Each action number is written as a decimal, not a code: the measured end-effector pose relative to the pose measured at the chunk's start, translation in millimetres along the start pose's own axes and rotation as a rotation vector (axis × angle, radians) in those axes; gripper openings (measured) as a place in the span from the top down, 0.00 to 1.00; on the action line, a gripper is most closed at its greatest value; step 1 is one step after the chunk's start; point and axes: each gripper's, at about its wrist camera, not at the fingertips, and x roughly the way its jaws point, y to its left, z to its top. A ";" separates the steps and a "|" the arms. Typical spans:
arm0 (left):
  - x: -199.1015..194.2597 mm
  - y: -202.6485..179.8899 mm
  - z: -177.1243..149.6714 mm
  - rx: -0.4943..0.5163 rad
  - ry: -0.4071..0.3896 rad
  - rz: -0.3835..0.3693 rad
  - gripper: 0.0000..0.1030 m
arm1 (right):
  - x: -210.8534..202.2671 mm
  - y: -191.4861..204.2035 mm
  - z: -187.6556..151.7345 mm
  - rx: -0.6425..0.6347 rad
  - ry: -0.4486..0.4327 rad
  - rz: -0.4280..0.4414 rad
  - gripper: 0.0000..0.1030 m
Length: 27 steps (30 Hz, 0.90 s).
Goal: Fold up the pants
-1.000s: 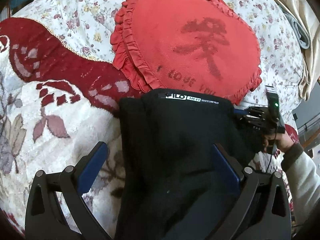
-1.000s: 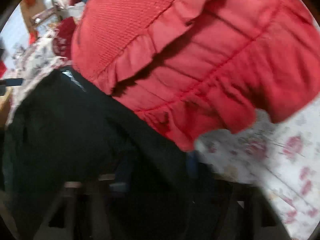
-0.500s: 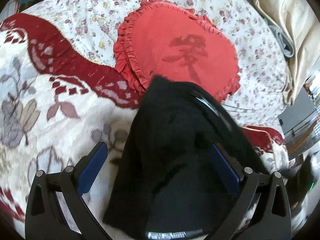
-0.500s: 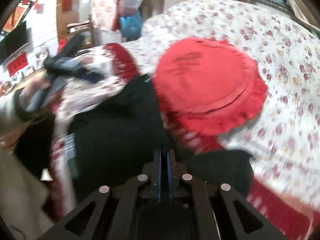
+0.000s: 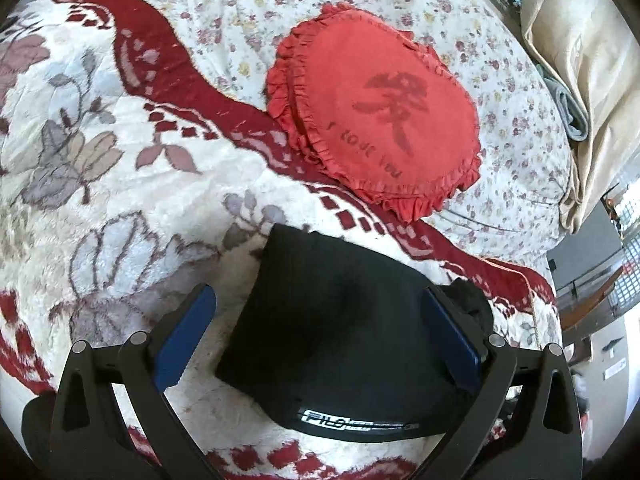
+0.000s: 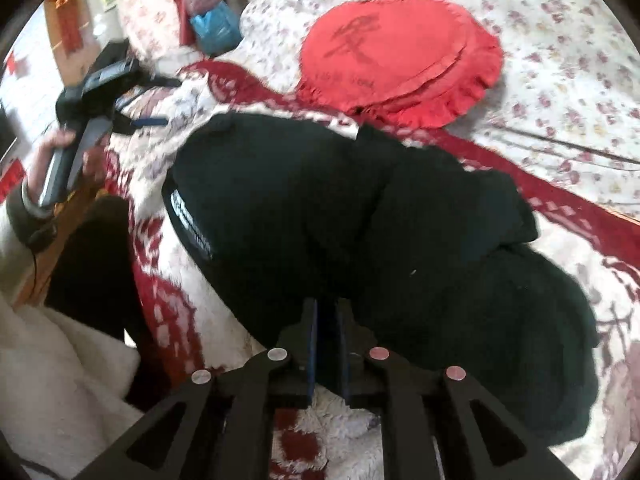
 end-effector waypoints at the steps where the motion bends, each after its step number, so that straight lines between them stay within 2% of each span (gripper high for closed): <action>1: 3.7 1.6 -1.3 0.000 0.012 0.008 0.01 | -7.0 -1.0 3.4 0.014 -0.029 0.002 0.89; 2: 7.9 2.4 -3.3 0.004 0.023 0.019 0.01 | -11.4 -2.4 9.6 0.029 -0.055 0.002 0.86; 3: 11.5 3.3 -5.6 0.010 0.030 0.032 0.01 | -16.9 -3.4 14.1 0.049 -0.083 -0.002 0.76; 4: 16.3 2.5 -8.1 0.025 0.033 0.055 0.01 | -22.7 -5.3 20.4 0.074 -0.124 -0.013 0.62; 6: 25.9 0.0 -12.5 0.052 0.039 0.097 0.01 | -27.4 -8.6 34.4 0.116 -0.192 -0.046 0.49; 8: 33.4 -1.9 -16.0 0.067 0.045 0.117 0.01 | -23.4 -13.3 52.8 0.145 -0.224 -0.118 0.49; 10: 41.0 -3.6 -19.3 0.080 0.049 0.133 0.01 | -3.1 -22.2 77.5 0.187 -0.194 -0.215 0.49; 13: 48.5 -3.3 -21.9 0.084 0.072 0.129 0.01 | 35.8 -41.4 102.6 0.245 -0.148 -0.233 0.49; 14: 49.9 -2.9 -22.3 0.083 0.077 0.126 0.01 | 48.2 -48.5 108.7 0.257 -0.115 -0.234 0.50; 15: 50.8 -2.8 -22.5 0.083 0.082 0.124 0.01 | 65.4 -54.7 112.7 0.269 -0.056 -0.241 0.65; 16: 51.1 -2.5 -22.7 0.085 0.081 0.122 0.01 | 75.1 -58.2 112.7 0.272 -0.025 -0.234 0.86; 17: 50.7 -2.3 -22.6 0.088 0.080 0.123 0.01 | 76.2 -58.8 110.5 0.275 -0.024 -0.227 0.87; 19: 51.7 -1.2 -21.9 0.092 0.079 0.131 0.01 | 60.3 -64.1 103.4 0.311 -0.073 -0.221 0.96; 22: 55.6 1.1 -21.0 0.073 0.095 0.123 0.01 | -4.4 -74.5 79.2 0.396 -0.210 -0.242 0.96; 24: 54.9 1.9 -21.2 0.064 0.091 0.113 0.01 | -42.3 -77.8 55.5 0.446 -0.263 -0.261 0.96; 27: 53.9 1.8 -22.6 0.062 0.082 0.118 0.01 | -83.7 -92.0 8.9 0.549 -0.267 -0.335 0.96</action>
